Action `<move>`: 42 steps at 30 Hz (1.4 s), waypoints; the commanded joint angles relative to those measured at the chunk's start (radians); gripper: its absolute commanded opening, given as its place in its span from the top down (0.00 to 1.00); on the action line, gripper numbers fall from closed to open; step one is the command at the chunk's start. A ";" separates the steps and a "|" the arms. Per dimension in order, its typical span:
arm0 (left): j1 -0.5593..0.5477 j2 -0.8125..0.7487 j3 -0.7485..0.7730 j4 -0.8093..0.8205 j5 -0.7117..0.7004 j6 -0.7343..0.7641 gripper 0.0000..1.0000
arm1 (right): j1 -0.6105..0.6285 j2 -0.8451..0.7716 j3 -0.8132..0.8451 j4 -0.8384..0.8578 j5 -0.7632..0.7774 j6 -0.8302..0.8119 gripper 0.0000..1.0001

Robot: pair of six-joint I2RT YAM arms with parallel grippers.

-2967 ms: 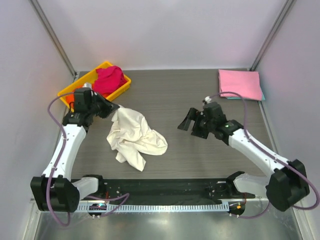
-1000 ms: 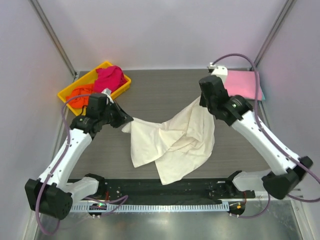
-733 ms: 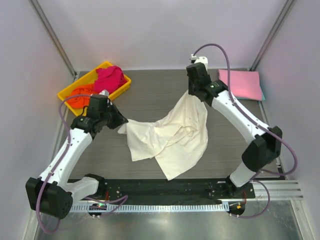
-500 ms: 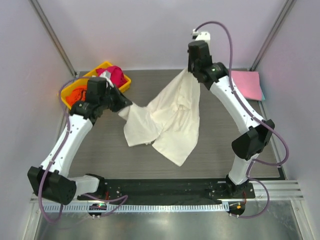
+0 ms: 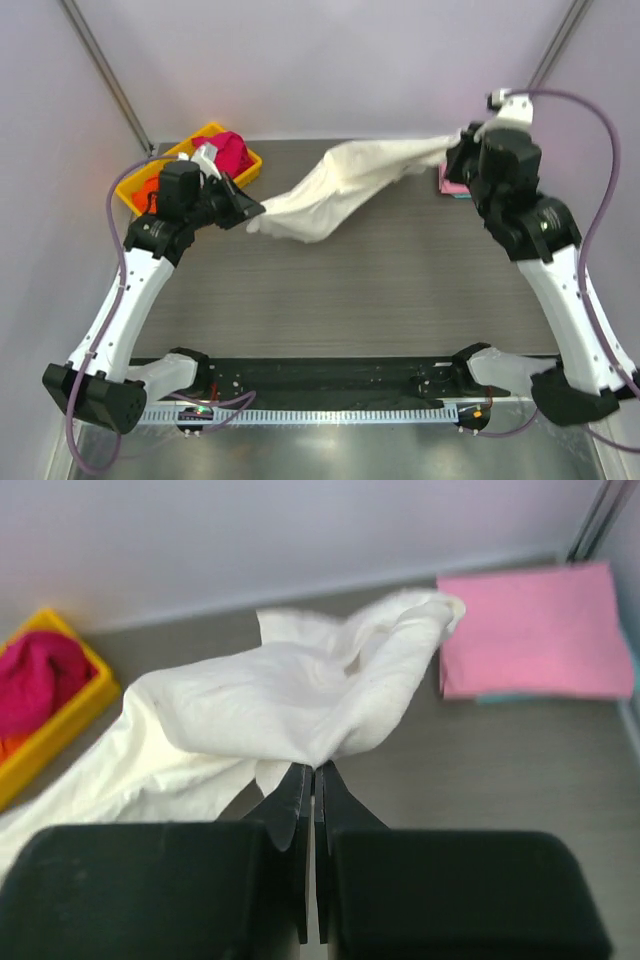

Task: Fold and stack the t-shirts
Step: Flatten the tshirt out

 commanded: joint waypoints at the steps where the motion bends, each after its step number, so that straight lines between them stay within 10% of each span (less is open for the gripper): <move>1: 0.004 0.030 -0.071 -0.150 -0.053 0.124 1.00 | 0.003 -0.148 -0.313 -0.087 -0.172 0.152 0.99; 8: 0.010 0.159 0.004 -0.250 -0.256 0.187 1.00 | 0.002 -0.320 -0.747 -0.128 -0.216 0.334 0.99; 20: 0.021 0.449 0.113 -0.330 -0.366 0.250 0.96 | 0.003 -0.368 -0.921 -0.125 -0.152 0.445 0.94; 25: 0.018 0.489 0.149 -0.397 -0.472 0.262 0.74 | 0.003 -0.320 -0.922 -0.122 -0.167 0.476 0.64; 31: -0.033 0.378 0.196 -0.442 -0.567 0.299 0.55 | 0.003 -0.264 -0.856 -0.079 -0.235 0.495 0.56; 42: -0.074 0.208 -0.118 -0.198 -0.105 0.162 0.52 | 0.003 0.126 -0.777 0.387 -0.371 0.436 0.56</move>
